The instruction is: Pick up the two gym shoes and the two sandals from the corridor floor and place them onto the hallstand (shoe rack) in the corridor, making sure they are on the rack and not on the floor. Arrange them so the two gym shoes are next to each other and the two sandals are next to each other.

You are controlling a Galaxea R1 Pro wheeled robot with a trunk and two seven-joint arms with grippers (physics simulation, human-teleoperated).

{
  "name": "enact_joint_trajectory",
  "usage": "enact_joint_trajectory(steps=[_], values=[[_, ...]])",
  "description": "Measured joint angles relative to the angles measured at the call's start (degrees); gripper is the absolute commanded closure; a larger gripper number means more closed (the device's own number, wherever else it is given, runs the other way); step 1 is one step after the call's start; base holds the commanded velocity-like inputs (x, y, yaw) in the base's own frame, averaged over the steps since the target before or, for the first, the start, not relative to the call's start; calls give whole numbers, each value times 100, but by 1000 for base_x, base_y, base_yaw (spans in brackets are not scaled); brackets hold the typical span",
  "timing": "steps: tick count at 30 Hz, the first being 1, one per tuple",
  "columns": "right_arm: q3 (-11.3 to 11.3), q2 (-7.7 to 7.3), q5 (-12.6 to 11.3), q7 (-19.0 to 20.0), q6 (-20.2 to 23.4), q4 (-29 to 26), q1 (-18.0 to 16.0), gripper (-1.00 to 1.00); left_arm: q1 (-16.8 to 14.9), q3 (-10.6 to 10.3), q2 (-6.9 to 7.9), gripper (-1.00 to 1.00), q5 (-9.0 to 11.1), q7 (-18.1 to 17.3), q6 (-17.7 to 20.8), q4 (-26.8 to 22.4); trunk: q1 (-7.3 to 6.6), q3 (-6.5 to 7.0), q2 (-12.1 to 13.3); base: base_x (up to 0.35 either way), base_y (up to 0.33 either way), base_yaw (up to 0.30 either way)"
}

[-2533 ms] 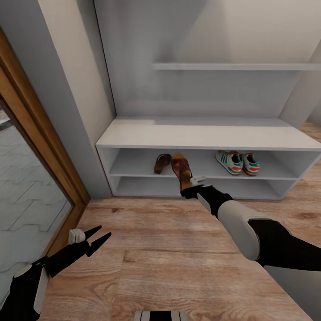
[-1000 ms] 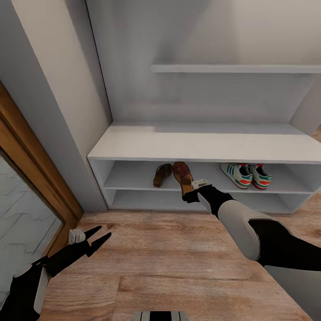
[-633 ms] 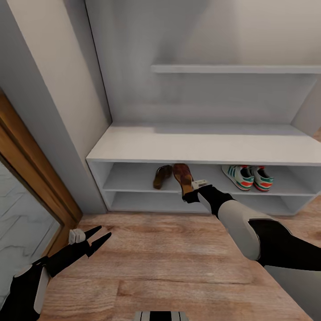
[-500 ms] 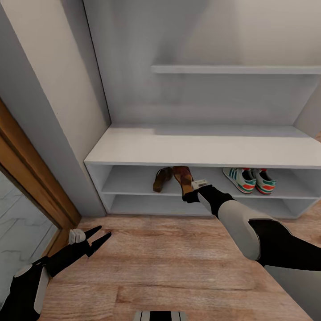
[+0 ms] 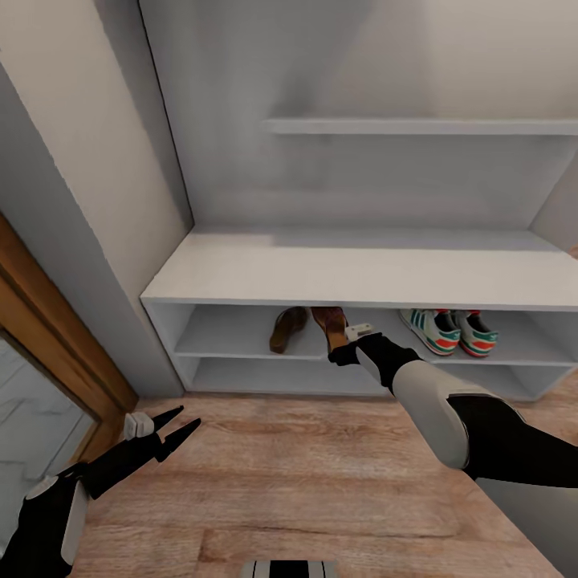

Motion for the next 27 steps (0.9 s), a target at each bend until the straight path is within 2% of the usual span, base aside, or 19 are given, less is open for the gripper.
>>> enact_joint_trajectory(steps=[10, 15, 27], values=[[0, -5, 0, 2, -1, 3, -1, 100, 0, 0, 0, -100, 0, -6, 0, 0, 0, 0, 0, 35, -21, 0], [0, -1, 0, 1, -2, 14, -1, 100, 0, 0, 0, -100, 0, -5, 0, 0, 0, 0, 0, 209, 0, 0], [0, 3, 0, 3, -2, 38, -5, 100, 0, -2, 0, -100, 0, -9, 0, 0, 0, 0, 0, 80, 18, 0]])
